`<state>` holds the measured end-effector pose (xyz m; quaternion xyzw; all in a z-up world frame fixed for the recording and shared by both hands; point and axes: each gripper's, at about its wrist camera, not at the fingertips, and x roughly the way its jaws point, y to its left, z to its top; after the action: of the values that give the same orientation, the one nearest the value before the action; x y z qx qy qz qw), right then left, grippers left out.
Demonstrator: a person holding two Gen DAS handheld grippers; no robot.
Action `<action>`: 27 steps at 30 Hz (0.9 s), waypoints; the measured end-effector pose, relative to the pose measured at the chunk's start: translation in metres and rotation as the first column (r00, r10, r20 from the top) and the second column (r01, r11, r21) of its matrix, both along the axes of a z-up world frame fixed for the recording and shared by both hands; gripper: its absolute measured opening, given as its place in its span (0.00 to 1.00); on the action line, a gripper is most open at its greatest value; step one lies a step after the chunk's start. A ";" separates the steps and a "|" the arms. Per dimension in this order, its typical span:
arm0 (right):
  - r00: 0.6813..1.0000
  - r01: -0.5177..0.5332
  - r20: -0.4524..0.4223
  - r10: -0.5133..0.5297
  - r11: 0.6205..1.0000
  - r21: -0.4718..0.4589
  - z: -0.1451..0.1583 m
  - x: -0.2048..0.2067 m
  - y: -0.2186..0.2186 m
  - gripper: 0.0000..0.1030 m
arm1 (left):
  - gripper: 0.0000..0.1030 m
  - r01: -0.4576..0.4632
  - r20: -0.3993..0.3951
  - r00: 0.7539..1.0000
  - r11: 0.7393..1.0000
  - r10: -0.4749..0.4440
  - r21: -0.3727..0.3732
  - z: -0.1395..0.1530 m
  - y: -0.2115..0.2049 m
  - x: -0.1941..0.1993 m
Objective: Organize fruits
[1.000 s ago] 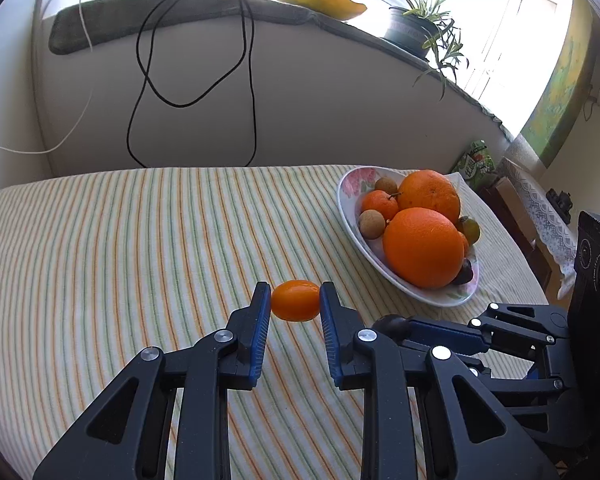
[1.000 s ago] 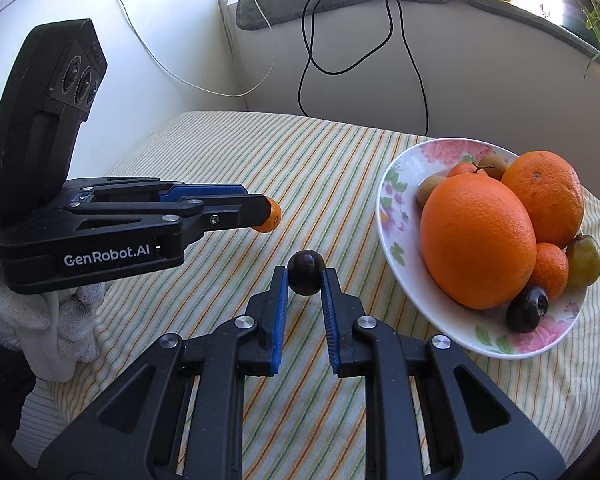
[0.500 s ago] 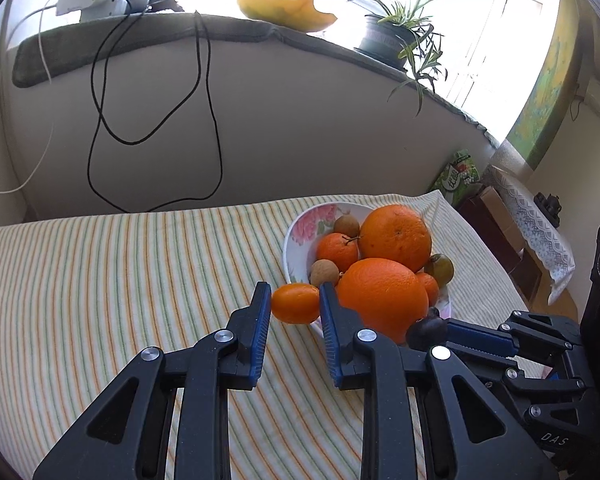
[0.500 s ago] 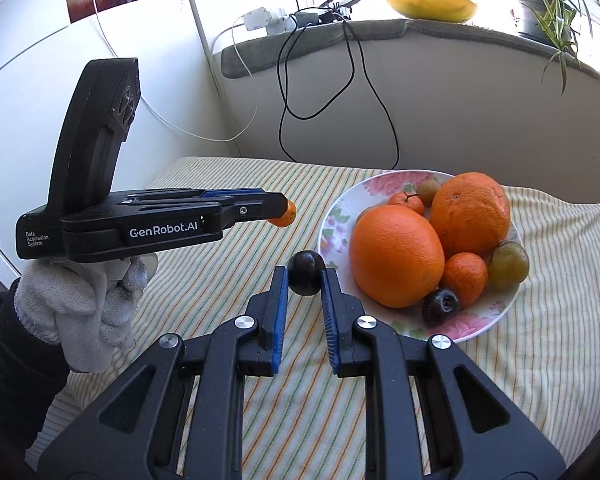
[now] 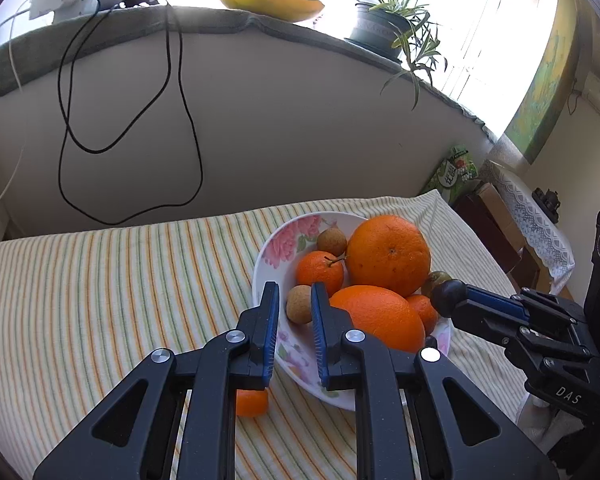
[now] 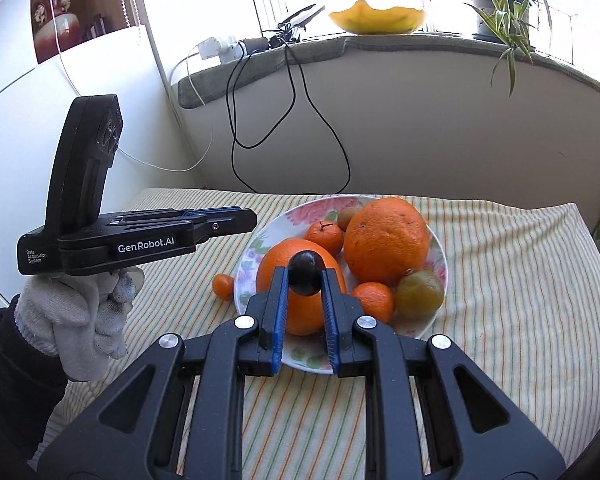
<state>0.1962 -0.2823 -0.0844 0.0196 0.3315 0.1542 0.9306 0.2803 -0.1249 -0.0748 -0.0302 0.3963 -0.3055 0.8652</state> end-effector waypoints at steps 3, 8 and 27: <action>1.000 0.016 -0.001 -0.016 1.000 0.001 -0.001 0.005 -0.008 0.17 | 0.14 0.004 0.009 1.000 1.000 -0.004 0.003 0.002 -0.001 -0.002; 1.000 0.027 0.006 -0.027 1.000 -0.015 0.002 0.014 -0.010 0.17 | 0.15 -0.005 0.027 1.000 1.000 0.004 0.029 0.004 0.007 -0.009; 0.998 0.042 0.039 -0.042 0.999 -0.005 0.007 0.011 -0.012 0.57 | 0.44 0.014 -0.047 0.999 0.992 -0.008 0.127 -0.036 0.031 -0.027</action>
<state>0.2072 -0.2944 -0.0777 0.0208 0.3133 0.1340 0.9399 0.2532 -0.0939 -0.1107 0.0201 0.4350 -0.2837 0.8544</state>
